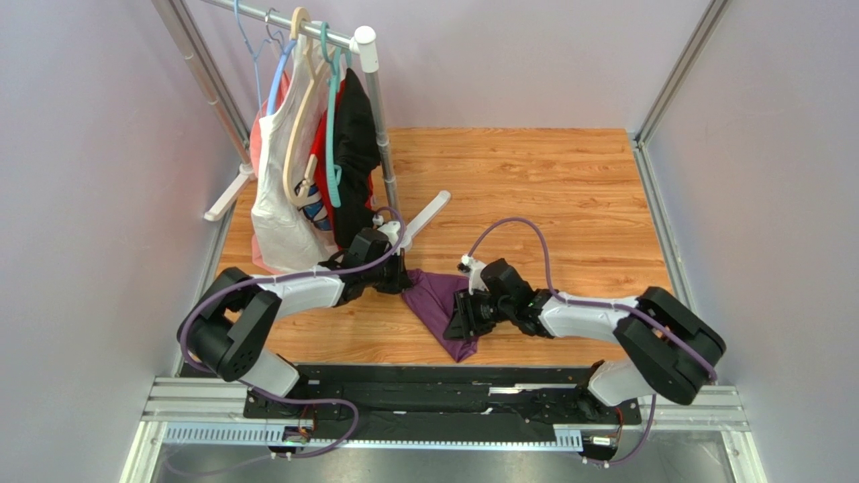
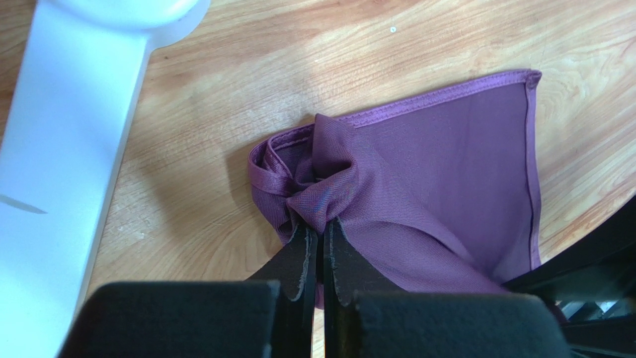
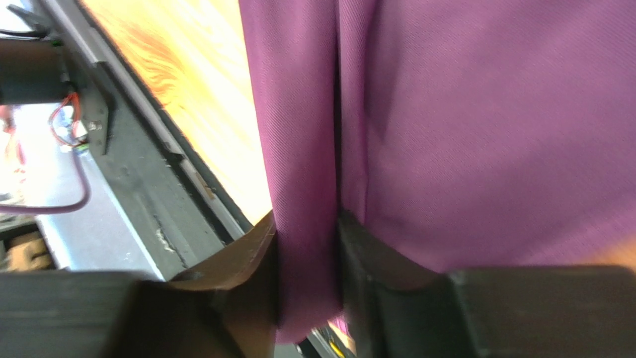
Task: Fold the napkin, place the utensils inside, and roll it up
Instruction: Roll the napkin with the utensil
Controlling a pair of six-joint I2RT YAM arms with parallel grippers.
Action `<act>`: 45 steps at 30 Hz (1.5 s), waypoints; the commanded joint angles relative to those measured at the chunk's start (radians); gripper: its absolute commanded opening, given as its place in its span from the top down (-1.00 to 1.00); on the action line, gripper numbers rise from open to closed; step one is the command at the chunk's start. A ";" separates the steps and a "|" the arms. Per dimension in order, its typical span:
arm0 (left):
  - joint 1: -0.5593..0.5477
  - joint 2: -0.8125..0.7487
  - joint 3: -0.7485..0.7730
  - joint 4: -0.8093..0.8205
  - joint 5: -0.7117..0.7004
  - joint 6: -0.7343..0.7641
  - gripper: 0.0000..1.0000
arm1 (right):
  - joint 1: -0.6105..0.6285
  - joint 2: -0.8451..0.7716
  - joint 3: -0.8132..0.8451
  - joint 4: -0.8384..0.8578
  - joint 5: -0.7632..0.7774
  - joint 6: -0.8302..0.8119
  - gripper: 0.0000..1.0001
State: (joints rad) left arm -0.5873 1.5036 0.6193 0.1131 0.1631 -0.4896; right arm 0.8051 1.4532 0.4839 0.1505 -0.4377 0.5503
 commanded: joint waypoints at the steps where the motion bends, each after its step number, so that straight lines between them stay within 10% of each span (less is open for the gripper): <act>1: -0.006 0.029 0.025 -0.109 -0.053 0.052 1.00 | 0.009 -0.108 0.057 -0.294 0.120 -0.082 -0.04; 12: -0.019 0.033 0.049 -0.150 -0.042 0.048 1.00 | 0.198 -0.274 0.274 -0.508 0.477 -0.147 -0.43; 17: -0.019 0.035 0.048 -0.151 -0.039 0.045 1.00 | 0.439 -0.147 0.338 -0.461 0.857 -0.220 -0.44; 27: -0.020 0.033 0.051 -0.148 -0.030 0.042 1.00 | 0.562 0.130 0.401 -0.370 1.079 -0.302 -0.39; 31: -0.020 0.032 0.056 -0.148 -0.027 0.040 1.00 | 0.565 0.162 0.397 -0.351 1.079 -0.319 -0.34; 38: -0.020 0.012 0.045 -0.128 -0.004 0.026 1.00 | 0.545 0.219 0.371 -0.381 0.998 -0.228 0.34; 41: -0.020 -0.025 0.033 -0.128 -0.004 0.014 0.55 | 0.529 0.193 0.315 -0.376 0.947 -0.159 0.83; 45: -0.020 -0.126 0.007 -0.136 -0.016 -0.006 -0.22 | 0.496 0.124 0.208 -0.306 0.825 -0.092 1.00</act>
State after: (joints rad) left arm -0.6003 1.4757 0.6483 0.0116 0.1471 -0.4751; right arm 1.3262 1.6226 0.7948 -0.2108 0.5434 0.3557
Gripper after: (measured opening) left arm 0.505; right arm 0.078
